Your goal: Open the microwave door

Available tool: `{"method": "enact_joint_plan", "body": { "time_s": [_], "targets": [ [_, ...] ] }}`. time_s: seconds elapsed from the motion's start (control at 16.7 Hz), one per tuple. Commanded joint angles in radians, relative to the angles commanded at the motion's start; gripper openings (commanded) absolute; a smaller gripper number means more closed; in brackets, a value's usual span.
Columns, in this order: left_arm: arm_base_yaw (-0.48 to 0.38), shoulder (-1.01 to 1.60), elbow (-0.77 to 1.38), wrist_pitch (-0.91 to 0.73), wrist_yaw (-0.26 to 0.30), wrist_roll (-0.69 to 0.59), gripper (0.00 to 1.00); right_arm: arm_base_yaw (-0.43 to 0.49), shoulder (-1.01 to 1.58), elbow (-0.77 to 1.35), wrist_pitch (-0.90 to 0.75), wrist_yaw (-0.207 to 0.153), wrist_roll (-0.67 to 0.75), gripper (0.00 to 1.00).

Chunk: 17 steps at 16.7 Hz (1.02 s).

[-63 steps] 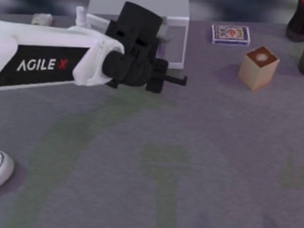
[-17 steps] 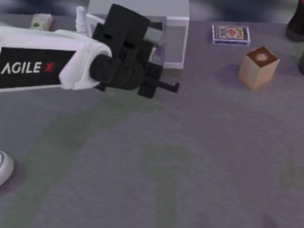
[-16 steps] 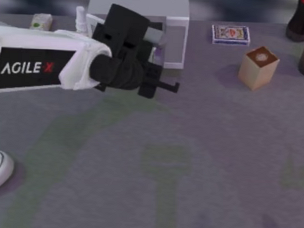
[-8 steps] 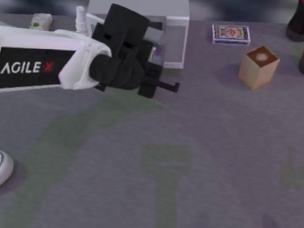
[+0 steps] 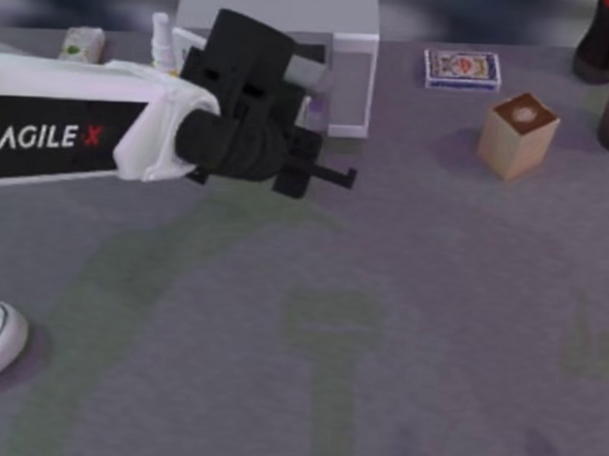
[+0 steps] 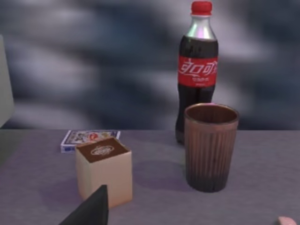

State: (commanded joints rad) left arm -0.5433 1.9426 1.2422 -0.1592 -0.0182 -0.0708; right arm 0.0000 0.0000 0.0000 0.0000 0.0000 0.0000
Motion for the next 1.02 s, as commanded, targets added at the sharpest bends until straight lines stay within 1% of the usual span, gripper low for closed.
{"method": "enact_joint_plan", "body": {
  "time_s": [0.3,1.02],
  "targets": [
    [0.018,-0.018,-0.025,0.009,0.024,0.038,0.00,0.000,0.000,0.000,0.000,0.000,0.000,1.00],
    [0.018,-0.018,-0.025,0.009,0.024,0.038,0.00,0.000,0.000,0.000,0.000,0.000,0.000,1.00]
  ]
}}
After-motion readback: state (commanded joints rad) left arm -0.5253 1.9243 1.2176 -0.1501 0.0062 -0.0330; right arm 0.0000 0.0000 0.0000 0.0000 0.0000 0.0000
